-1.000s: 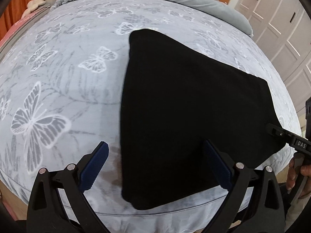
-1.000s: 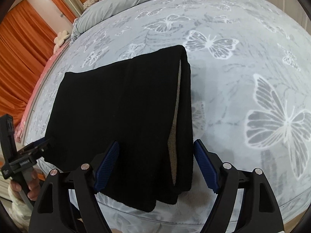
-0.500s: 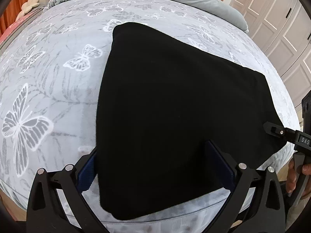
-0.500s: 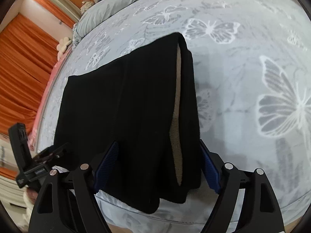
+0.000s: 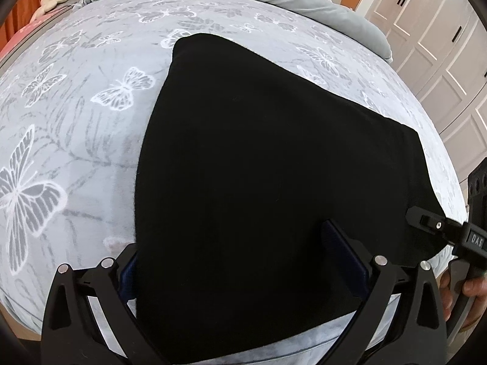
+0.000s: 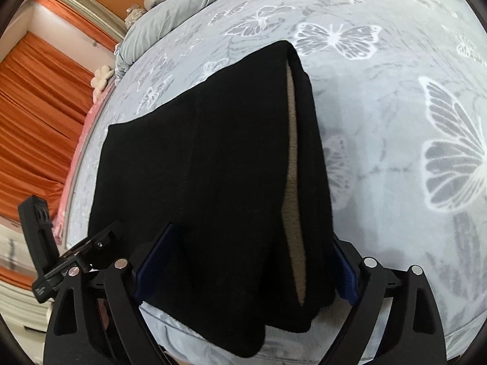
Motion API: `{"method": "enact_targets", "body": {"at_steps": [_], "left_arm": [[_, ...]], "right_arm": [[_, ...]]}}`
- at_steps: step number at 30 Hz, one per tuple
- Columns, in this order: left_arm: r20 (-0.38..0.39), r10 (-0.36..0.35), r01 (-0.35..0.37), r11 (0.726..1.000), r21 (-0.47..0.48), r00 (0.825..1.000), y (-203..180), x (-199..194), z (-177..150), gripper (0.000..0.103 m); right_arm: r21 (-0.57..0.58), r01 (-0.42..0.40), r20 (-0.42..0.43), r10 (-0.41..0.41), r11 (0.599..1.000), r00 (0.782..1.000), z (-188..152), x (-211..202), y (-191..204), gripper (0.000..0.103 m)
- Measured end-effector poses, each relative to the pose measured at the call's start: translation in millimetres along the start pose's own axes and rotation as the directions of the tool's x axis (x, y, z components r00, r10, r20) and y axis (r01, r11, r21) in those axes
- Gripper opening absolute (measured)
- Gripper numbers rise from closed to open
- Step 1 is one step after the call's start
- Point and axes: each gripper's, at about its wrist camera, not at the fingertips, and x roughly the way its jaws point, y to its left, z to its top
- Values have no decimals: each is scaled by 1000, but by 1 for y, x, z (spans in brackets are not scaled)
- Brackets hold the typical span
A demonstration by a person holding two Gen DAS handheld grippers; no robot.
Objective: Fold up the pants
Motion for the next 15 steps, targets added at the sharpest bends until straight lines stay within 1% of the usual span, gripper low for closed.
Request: {"method": "enact_targets", "body": {"at_steps": [2, 5, 10, 11, 13, 15], "left_arm": [[5, 2, -2, 1000, -7, 1000, -3, 1, 0, 98], [15, 7, -7, 1000, -16, 1000, -7, 5, 0, 98], [43, -2, 5, 998, -60, 999, -6, 0, -2, 98], [52, -11, 14, 998, -65, 999, -5, -3, 0, 98], [67, -52, 58, 995, -84, 996, -2, -9, 1, 98], [39, -91, 95, 989, -115, 995, 4, -4, 3, 98]], "right_arm": [[-10, 15, 8, -15, 1000, 1000, -1, 1, 2, 98], [-18, 29, 21, -28, 999, 999, -2, 3, 5, 98], [-5, 23, 29, -23, 1000, 999, -2, 2, 4, 98], [-4, 20, 29, -20, 1000, 999, -2, 2, 4, 98], [0, 10, 32, -10, 1000, 999, -3, 1, 4, 98], [-8, 11, 34, -10, 1000, 999, -3, 1, 5, 98]]}}
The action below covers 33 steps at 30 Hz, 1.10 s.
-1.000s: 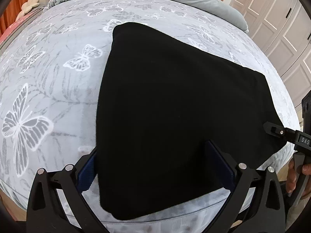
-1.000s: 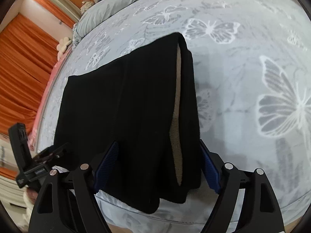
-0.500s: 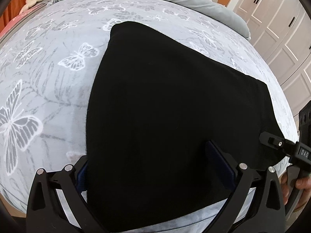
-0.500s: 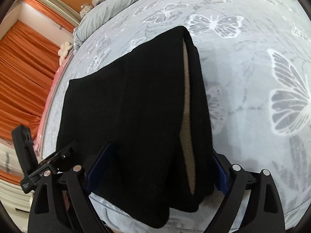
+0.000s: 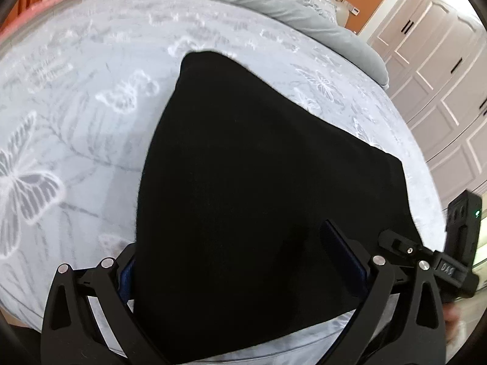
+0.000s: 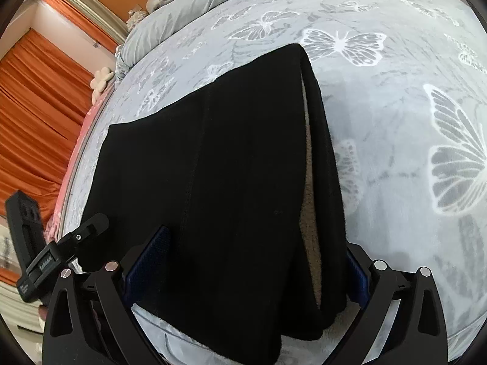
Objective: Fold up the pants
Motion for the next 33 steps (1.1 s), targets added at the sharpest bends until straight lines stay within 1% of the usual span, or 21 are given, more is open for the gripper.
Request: {"method": "enact_targets", "body": {"at_steps": [2, 3, 4, 5, 6, 7, 8, 9, 10, 11, 13, 17, 18, 20, 23, 26, 28, 30, 32, 33], "left_arm": [[-16, -23, 22, 999, -33, 1000, 6, 6, 0, 98], [-22, -28, 27, 999, -34, 999, 7, 9, 1, 98], [-33, -32, 31, 999, -27, 999, 6, 12, 3, 98], [-49, -26, 25, 999, -20, 998, 6, 17, 4, 93], [-54, -20, 19, 1000, -23, 998, 7, 20, 3, 90], [-47, -28, 26, 999, -31, 999, 7, 19, 3, 78], [-42, -44, 42, 998, -39, 998, 7, 17, 4, 62], [-46, -61, 60, 998, -37, 997, 6, 13, 6, 54], [-38, -73, 72, 997, -35, 997, 6, 7, 8, 44], [-34, -84, 83, 996, -33, 996, 7, 3, 10, 41], [-13, -92, 92, 995, -26, 996, 3, -9, 13, 37], [54, -83, 80, 995, 51, 995, -16, -39, 18, 35], [91, -81, 74, 994, 79, 993, -23, -51, 21, 35], [163, -65, 44, 990, 132, 984, -37, -71, 28, 34], [232, -70, 29, 984, 174, 970, -47, -93, 41, 34], [300, -91, 31, 980, 198, 950, -60, -110, 69, 34], [331, -93, 20, 976, 217, 939, -59, -120, 83, 34], [360, -83, -9, 969, 247, 929, -72, -120, 107, 34], [374, -72, -30, 965, 259, 925, -80, -116, 134, 35], [384, -69, -36, 966, 258, 921, -83, -113, 149, 35]], "right_arm": [[-9, 3, 8, -3, 1000, 1000, -1, 0, 1, 97], [-19, 4, 12, -4, 1000, 1000, 0, 0, 2, 92], [-37, 4, 21, -3, 999, 1000, 0, 0, 3, 82], [-44, -19, 19, 20, 999, 1000, 1, 0, 3, 75], [-42, -57, 13, 58, 997, 998, 3, -1, 2, 58], [-33, -78, 12, 79, 996, 997, 3, -2, 3, 48], [-35, -84, 16, 85, 996, 996, 3, -4, 5, 45], [-44, -82, 23, 83, 996, 996, 3, -7, 7, 42], [-60, -74, 36, 76, 995, 996, 3, -11, 12, 40], [-67, -75, 46, 78, 995, 996, 2, -14, 17, 40], [-84, -91, 79, 97, 992, 992, 3, -25, 27, 38], [-140, -107, 166, 130, 984, 977, 9, -56, 51, 37], [-151, -118, 194, 146, 981, 970, 12, -65, 57, 37], [-168, -125, 232, 163, 978, 959, 18, -79, 64, 37], [-185, -137, 290, 187, 973, 938, 33, -97, 73, 37], [-203, -142, 350, 207, 969, 913, 57, -111, 86, 37], [-217, -142, 385, 218, 966, 897, 75, -117, 94, 37], [-234, -128, 420, 219, 964, 881, 100, -120, 100, 37], [-237, -125, 438, 220, 964, 871, 121, -117, 105, 37], [-235, -125, 447, 221, 964, 867, 137, -112, 106, 37]]}}
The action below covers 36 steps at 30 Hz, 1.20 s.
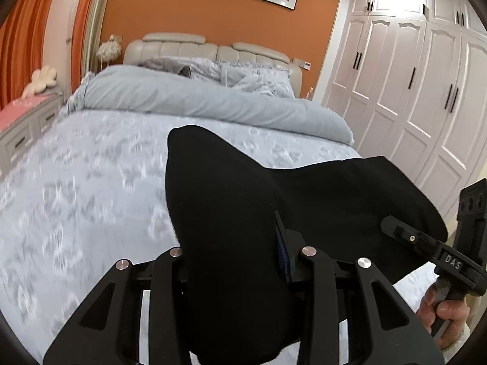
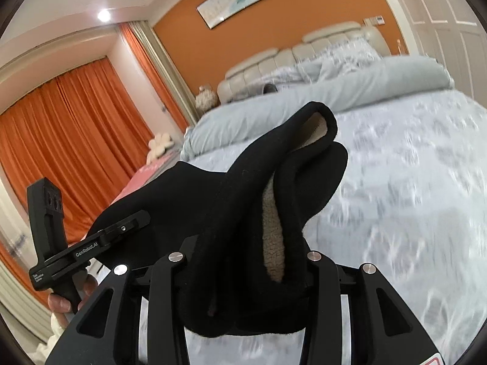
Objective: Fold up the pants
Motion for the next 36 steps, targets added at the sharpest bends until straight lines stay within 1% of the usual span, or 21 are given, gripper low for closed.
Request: {"method": "enact_targets", "body": {"at_steps": [4, 7, 10, 16, 18, 20, 21, 22, 23, 24, 25, 26, 27, 28, 29, 30, 31, 32, 34, 35, 36], "left_arm": [[40, 39, -40, 999, 31, 998, 2, 37, 42, 35], [67, 64, -68, 996, 59, 996, 3, 75, 62, 35], [61, 78, -81, 995, 57, 995, 11, 113, 73, 35], [-4, 89, -89, 996, 31, 996, 41, 205, 65, 35], [-51, 90, -89, 996, 22, 995, 52, 237, 52, 36], [-118, 98, -98, 995, 4, 988, 69, 269, 30, 38], [-149, 112, -114, 993, -5, 982, 78, 281, 19, 43], [-175, 144, -149, 989, -15, 974, 88, 292, 5, 55], [-177, 158, -164, 986, -23, 971, 96, 296, -5, 66], [-162, 167, -175, 984, -38, 973, 106, 295, -16, 82], [-142, 163, -173, 983, -57, 976, 114, 289, -21, 85], [-134, 147, -159, 984, -79, 980, 120, 280, -22, 84], [-121, 146, -158, 983, -96, 982, 124, 267, -20, 84], [-96, 168, -177, 979, -101, 981, 126, 252, -15, 83], [-63, 195, -201, 974, -105, 979, 125, 239, -9, 82], [-13, 223, -223, 969, -103, 975, 123, 223, 0, 82], [33, 226, -222, 970, -101, 974, 118, 209, 12, 82], [54, 218, -212, 972, -100, 974, 111, 202, 21, 82], [44, 178, -173, 981, -93, 983, 101, 205, 35, 82], [10, 162, -161, 984, -82, 987, 93, 216, 38, 83], [-33, 166, -168, 984, -67, 986, 88, 231, 36, 84]], "right_arm": [[6, 7, 9, -7, 1000, 1000, 32, 43, -17, 37], [3, 21, 13, -21, 1000, 1000, 49, 80, -32, 37], [18, 38, 8, -38, 999, 999, 60, 118, -53, 37], [37, 76, -65, -74, 996, 995, 45, 197, -105, 38], [61, 93, -126, -85, 994, 988, 30, 224, -128, 40], [75, 142, -219, -122, 987, 968, 9, 250, -153, 46], [73, 169, -250, -146, 983, 957, -1, 258, -163, 54], [94, 151, -244, -124, 984, 962, -10, 258, -174, 61], [126, 125, -212, -96, 984, 973, -14, 249, -184, 63], [149, 134, -192, -104, 980, 976, -14, 242, -188, 70], [162, 172, -175, -143, 972, 974, -9, 232, -193, 76], [149, 212, -149, -190, 966, 970, -1, 221, -191, 75], [108, 274, -68, -268, 956, 961, 9, 203, -181, 71], [64, 278, -20, -278, 958, 960, 16, 194, -170, 53], [-20, 242, -1, -242, 970, 970, 26, 189, -149, 41], [-74, 220, -12, -221, 973, 975, 30, 192, -132, 22], [-104, 208, -24, -211, 973, 977, 33, 196, -120, 18], [-132, 189, -45, -196, 973, 980, 33, 204, -108, 18], [-184, 193, -98, -214, 964, 972, 25, 232, -96, 17], [-214, 231, -133, -263, 949, 956, 16, 248, -97, 17], [-239, 311, -187, -358, 920, 915, 5, 270, -110, 14]]}}
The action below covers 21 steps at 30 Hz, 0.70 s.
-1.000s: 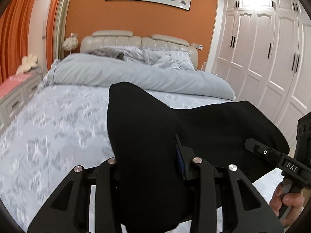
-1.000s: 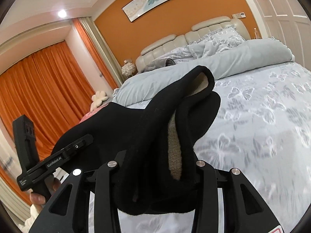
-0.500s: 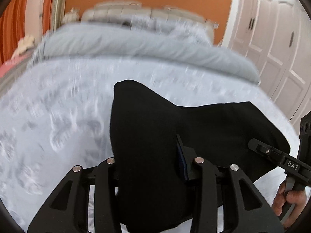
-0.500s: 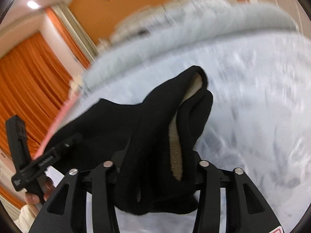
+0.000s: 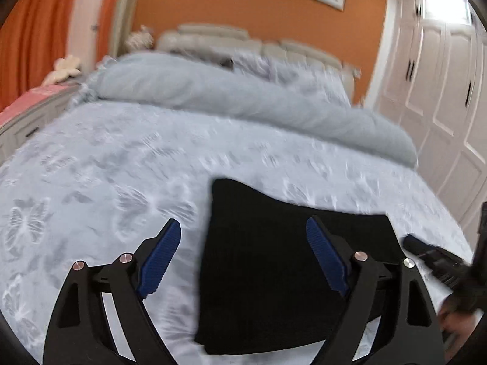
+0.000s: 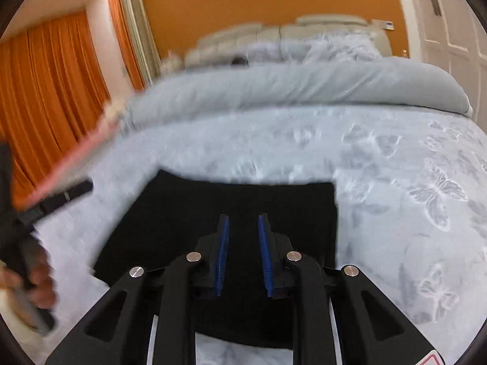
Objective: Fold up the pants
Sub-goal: 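Lower the folded pants onto the bed and open both tools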
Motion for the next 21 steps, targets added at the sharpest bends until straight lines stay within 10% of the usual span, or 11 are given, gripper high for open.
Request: {"method": "enact_targets", "body": {"at_steps": [3, 13, 16, 21], "left_arm": [[-231, 183, -146, 975, 169, 956, -16, 79, -38, 86], [-20, 158, -152, 971, 186, 987, -30, -63, -37, 85], [5, 164, -163, 971, 177, 986, -40, -123, -45, 93], [15, 170, -170, 969, 182, 985, -49, -182, -76, 98]], "right_arm": [[104, -53, 19, 52, 993, 998, -13, 6, -28, 0], [147, 9, 104, -25, 989, 994, -7, -147, 1, 24], [161, 35, 119, -55, 986, 991, -28, -191, 9, 48], [201, 16, 123, -41, 980, 992, -82, -225, 12, 50]]}}
